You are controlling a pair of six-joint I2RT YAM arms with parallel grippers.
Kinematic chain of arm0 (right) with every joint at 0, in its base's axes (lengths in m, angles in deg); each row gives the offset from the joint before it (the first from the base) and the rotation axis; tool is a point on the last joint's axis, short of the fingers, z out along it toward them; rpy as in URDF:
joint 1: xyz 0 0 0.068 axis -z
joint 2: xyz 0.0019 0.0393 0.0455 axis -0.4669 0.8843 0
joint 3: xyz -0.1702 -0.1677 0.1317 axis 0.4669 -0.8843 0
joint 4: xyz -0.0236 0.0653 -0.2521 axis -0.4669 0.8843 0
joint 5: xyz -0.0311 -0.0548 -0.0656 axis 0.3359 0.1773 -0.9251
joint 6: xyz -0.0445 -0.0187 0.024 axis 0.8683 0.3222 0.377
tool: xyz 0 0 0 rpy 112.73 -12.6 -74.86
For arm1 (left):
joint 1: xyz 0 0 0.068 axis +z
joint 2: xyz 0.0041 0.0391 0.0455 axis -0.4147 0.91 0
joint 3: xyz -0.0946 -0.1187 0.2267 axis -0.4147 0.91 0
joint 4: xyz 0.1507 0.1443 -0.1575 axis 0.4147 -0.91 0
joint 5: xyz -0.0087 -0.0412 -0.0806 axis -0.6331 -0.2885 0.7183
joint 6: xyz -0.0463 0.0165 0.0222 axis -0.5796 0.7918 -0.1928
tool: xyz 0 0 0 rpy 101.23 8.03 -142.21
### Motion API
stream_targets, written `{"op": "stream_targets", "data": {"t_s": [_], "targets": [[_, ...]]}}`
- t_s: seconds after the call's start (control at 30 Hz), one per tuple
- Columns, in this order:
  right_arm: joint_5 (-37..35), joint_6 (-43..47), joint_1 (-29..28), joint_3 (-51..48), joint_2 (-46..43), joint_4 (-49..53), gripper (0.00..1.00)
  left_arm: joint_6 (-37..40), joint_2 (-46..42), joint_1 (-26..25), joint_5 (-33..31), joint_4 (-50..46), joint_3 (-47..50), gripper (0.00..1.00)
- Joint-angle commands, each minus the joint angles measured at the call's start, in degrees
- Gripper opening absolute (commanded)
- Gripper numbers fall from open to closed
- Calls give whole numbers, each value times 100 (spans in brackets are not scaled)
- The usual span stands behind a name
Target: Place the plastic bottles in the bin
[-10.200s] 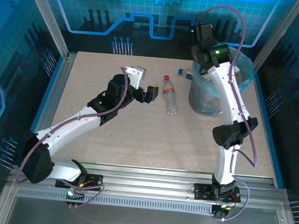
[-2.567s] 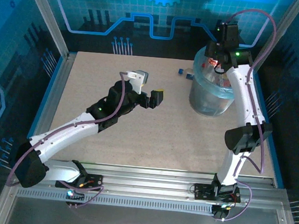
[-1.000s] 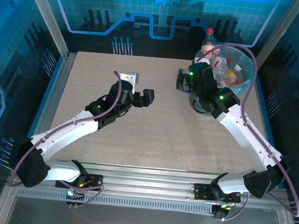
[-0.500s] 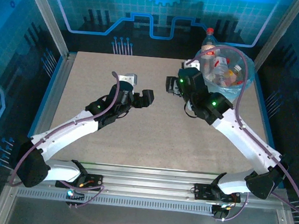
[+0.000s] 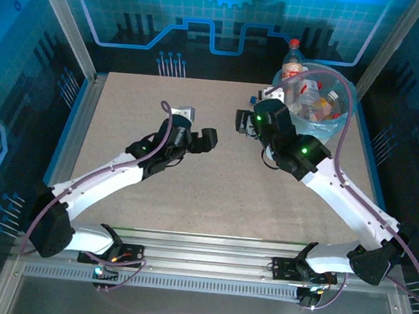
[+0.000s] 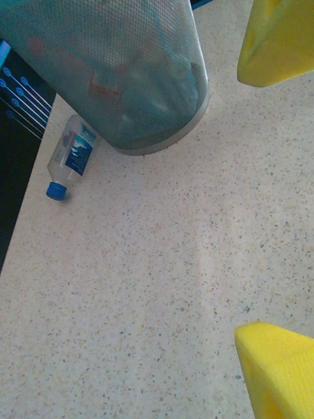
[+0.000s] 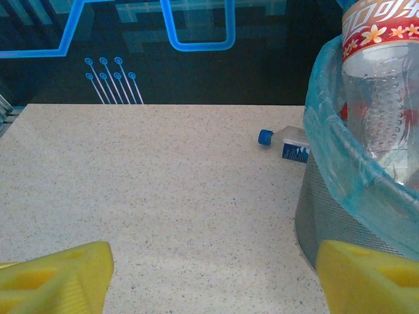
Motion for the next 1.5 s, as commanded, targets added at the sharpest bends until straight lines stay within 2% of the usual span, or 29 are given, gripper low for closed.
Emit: {"op": "stream_targets", "data": {"t_s": [0.0,0.23,0.47,0.57,0.73,0.9,1.0,1.13,1.33,1.47], "targets": [[-68,21,-60,-87,-140,-146,83,-69,267,25,214,-102,-336,93],[-83,186,-66,-88,-384,-109,84,285,1255,22,279,-623,-1426,94],[86,378,-71,42,-742,-32,84,562,2823,48,307,-1065,-2998,95],[144,485,-92,-13,-884,-74,84,845,3708,110,436,-1355,-4112,96],[183,687,-84,-382,-1184,-373,84,760,5260,573,1360,-1981,-6373,96],[312,874,-66,-290,-1018,-346,84,630,6619,906,2002,-2134,-8241,93],[456,880,-62,-266,-840,-401,84,-32,7163,1128,2328,-1536,-8605,89],[732,786,-58,-155,-484,-474,83,-1466,7680,1345,2814,-259,-8538,85],[1065,701,-111,143,17,-370,82,-2914,8537,1336,2685,705,-9032,85],[1132,605,-144,169,156,-379,82,-3507,9055,1287,2496,974,-9426,84]]}}
